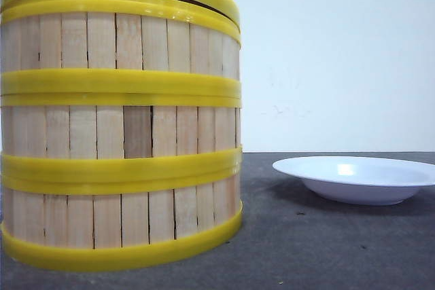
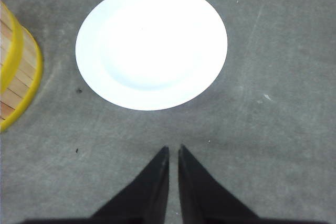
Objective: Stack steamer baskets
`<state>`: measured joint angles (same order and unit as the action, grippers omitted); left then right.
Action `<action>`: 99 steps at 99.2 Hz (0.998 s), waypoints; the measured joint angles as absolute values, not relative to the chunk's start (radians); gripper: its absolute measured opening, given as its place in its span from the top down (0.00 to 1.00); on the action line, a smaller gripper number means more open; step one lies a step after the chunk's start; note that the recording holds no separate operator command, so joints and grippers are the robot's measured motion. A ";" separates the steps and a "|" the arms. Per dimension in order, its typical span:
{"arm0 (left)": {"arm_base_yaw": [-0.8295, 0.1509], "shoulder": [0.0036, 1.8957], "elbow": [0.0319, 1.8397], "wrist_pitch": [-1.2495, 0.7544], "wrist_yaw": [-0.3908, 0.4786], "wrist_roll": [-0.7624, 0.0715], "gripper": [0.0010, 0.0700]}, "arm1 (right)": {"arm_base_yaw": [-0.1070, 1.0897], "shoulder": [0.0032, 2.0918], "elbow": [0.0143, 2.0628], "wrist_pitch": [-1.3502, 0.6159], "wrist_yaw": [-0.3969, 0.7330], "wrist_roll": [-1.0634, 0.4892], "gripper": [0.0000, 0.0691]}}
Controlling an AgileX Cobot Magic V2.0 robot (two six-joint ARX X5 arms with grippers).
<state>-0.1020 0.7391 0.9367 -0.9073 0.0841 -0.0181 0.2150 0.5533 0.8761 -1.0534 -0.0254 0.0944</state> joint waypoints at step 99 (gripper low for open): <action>-0.066 0.016 0.033 -0.180 0.060 -0.097 0.98 | 0.215 0.553 0.876 -1.051 -0.025 0.094 0.96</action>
